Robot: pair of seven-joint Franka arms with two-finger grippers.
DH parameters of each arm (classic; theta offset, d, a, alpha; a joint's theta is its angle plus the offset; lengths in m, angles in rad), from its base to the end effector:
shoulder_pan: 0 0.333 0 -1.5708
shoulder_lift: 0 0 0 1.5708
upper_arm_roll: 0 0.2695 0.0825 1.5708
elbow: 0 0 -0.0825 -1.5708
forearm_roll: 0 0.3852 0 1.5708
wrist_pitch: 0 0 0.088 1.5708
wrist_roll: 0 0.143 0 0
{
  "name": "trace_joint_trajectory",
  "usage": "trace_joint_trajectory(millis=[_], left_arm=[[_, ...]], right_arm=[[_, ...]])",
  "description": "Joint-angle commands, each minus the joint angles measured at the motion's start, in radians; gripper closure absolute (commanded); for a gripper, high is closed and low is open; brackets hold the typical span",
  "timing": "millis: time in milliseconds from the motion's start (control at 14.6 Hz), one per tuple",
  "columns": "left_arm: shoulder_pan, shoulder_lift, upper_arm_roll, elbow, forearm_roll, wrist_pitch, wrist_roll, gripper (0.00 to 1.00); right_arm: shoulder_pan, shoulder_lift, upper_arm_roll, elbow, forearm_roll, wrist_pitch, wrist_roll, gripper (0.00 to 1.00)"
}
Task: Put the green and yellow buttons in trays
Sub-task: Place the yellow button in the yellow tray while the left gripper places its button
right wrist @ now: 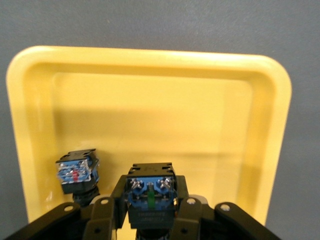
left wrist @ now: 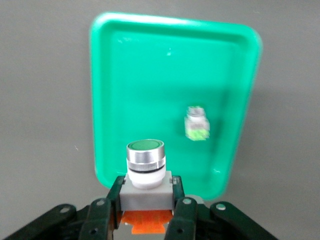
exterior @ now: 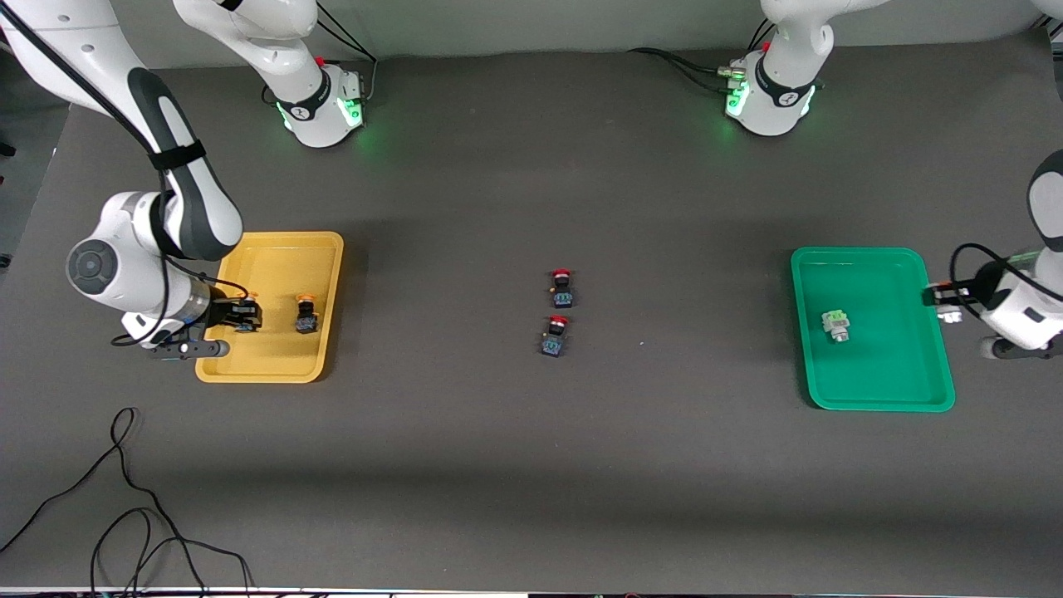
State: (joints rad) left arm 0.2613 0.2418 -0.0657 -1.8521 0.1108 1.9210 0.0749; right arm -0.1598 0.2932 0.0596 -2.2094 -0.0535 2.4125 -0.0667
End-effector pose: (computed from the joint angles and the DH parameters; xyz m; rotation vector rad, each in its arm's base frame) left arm 0.5685 0.1250 0.2986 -3.0661 -0.1138 0.2797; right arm 0.5251 -0.0527 0.1571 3.1294 0.0097 -0.1414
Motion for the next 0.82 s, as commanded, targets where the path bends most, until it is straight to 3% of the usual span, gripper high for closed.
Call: trace_joint_trajectory(millis=[0, 205, 274, 342, 411, 479, 547, 684, 753], left_arm=[[0.044, 0.031, -0.017, -0.218, 0.055, 0.307, 0.032, 0.8], [0.081, 0.134, -0.016, -0.323, 0.079, 0.554, 0.037, 0.8], [0.09, 0.145, -0.016, -0.322, 0.081, 0.556, 0.048, 0.8], [0.092, 0.14, -0.016, -0.317, 0.081, 0.547, 0.063, 0.78], [0.093, 0.134, -0.016, -0.314, 0.081, 0.535, 0.068, 0.71], [0.092, 0.133, -0.016, -0.308, 0.081, 0.518, 0.068, 0.47], [0.092, 0.132, -0.016, -0.3, 0.081, 0.513, 0.071, 0.0], [0.092, 0.123, -0.017, -0.257, 0.079, 0.453, 0.101, 0.0], [0.092, 0.104, -0.019, -0.201, 0.079, 0.358, 0.106, 0.0]], right_arm=[[-0.007, 0.039, -0.004, -0.018, 0.004, 0.081, -0.027, 1.0], [-0.007, 0.078, -0.01, -0.02, 0.003, 0.134, -0.027, 1.0], [-0.007, 0.075, -0.01, -0.018, 0.003, 0.131, -0.025, 0.57], [-0.007, 0.067, -0.01, -0.02, 0.004, 0.125, -0.025, 0.01], [-0.007, 0.055, -0.012, -0.018, 0.003, 0.116, -0.024, 0.0], [-0.007, 0.037, -0.01, -0.018, 0.003, 0.1, -0.022, 0.0], [-0.006, 0.0, -0.006, -0.012, 0.004, 0.076, -0.01, 0.0], [-0.004, -0.089, 0.0, 0.008, 0.006, -0.03, -0.01, 0.0], [-0.003, -0.136, 0.003, 0.014, 0.008, -0.076, -0.008, 0.0]])
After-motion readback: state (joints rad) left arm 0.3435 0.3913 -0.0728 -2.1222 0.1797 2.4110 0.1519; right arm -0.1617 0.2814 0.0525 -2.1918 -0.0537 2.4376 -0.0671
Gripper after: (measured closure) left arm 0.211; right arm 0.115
